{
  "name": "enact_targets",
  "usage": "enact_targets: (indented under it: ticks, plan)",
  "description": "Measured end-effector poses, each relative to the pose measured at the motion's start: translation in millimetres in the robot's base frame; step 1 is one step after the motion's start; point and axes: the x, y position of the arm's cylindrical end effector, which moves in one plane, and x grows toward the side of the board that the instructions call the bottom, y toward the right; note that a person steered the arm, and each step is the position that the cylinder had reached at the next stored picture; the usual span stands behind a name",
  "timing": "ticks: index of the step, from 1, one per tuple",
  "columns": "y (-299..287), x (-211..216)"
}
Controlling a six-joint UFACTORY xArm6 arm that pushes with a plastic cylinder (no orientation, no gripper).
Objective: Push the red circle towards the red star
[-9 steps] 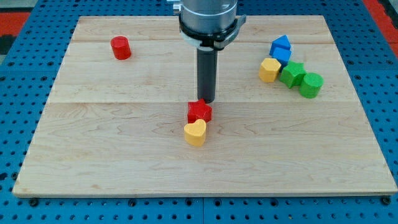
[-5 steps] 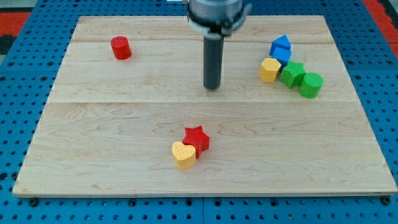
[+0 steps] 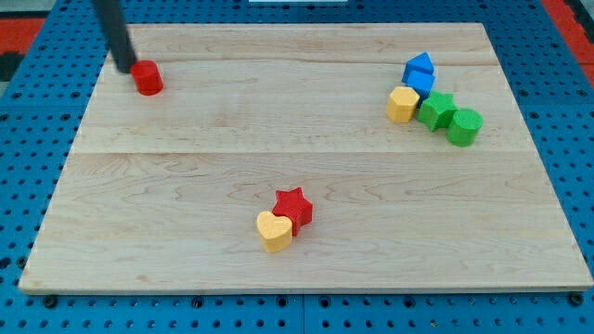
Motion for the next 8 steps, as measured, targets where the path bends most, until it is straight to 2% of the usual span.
enact_targets:
  ticks: [1, 2, 4, 5, 6, 7, 8]
  plan:
    - [51.9, 46.0]
    - [32.6, -1.1]
    - [-36.1, -23.9]
    - [21.6, -47.6]
    - [49.5, -17.0]
    - [57.4, -72.4]
    - [71.2, -72.2]
